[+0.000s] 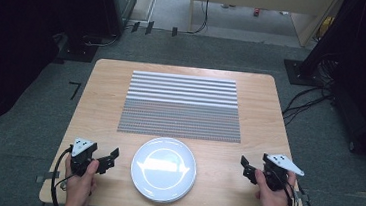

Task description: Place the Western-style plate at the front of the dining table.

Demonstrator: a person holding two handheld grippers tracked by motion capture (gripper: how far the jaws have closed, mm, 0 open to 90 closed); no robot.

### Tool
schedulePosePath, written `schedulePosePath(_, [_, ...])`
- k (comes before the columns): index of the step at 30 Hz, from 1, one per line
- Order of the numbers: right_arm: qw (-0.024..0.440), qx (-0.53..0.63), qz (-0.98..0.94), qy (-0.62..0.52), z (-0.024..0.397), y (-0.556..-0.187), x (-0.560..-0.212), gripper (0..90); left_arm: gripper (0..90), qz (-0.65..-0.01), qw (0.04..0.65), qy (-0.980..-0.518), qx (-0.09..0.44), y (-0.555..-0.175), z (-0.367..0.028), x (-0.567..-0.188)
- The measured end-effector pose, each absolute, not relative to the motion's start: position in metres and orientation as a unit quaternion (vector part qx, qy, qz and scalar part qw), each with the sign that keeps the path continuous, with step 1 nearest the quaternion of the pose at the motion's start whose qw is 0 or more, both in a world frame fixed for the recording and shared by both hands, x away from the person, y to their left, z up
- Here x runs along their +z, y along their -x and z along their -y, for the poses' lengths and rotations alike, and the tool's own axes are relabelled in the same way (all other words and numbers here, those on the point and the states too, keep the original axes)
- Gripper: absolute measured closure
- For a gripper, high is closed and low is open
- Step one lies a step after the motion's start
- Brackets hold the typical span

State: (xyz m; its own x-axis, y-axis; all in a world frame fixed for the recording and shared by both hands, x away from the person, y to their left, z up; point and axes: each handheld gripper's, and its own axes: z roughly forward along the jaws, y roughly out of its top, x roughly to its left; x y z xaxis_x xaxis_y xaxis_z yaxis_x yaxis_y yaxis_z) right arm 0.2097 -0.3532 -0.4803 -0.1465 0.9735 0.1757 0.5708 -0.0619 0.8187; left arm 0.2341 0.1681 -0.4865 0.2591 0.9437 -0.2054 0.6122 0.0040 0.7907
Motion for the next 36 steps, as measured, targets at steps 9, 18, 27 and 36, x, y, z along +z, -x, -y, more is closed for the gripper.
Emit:
schedulePosePath(9, [0.237, 0.418, -0.652, -0.586, 0.33, -0.209, -0.478, 15.4, 13.6, -0.561, 0.423, -0.685, 0.192, -0.231, -0.155, -0.485])
schedulePosePath(18, [0.234, 0.427, -0.657, -0.576, 0.318, -0.207, -0.477, 15.5, 13.6, -0.551, 0.43, -0.69, 0.188, -0.228, -0.147, -0.483])
schedulePosePath(27, [0.227, 0.434, -0.663, -0.566, 0.305, -0.205, -0.476, 15.5, 13.7, -0.542, 0.433, -0.697, 0.183, -0.225, -0.14, -0.482])
schedulePosePath(36, [0.22, 0.439, -0.669, -0.557, 0.293, -0.204, -0.476, 15.6, 13.7, -0.533, 0.437, -0.702, 0.178, -0.223, -0.134, -0.481])
